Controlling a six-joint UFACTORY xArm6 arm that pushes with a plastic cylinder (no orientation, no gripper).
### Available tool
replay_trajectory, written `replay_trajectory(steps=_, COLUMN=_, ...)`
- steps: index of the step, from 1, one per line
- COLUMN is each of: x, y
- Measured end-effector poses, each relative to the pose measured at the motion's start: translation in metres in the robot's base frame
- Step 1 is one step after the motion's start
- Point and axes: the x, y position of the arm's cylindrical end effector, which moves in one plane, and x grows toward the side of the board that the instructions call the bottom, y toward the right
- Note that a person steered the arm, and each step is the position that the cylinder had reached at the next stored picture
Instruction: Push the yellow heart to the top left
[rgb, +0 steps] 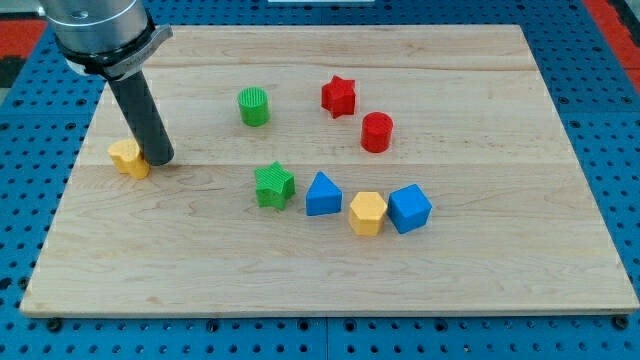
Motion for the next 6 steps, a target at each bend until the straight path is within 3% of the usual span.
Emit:
replay_trajectory(steps=1, x=0.035, y=0.033)
replay_trajectory(steps=2, x=0.047, y=-0.007)
replay_trajectory(steps=3, x=0.028, y=-0.065)
replay_trajectory(steps=4, x=-0.017, y=-0.045)
replay_trajectory(steps=5, x=-0.035, y=-0.026)
replay_trajectory(steps=6, x=0.001, y=-0.026)
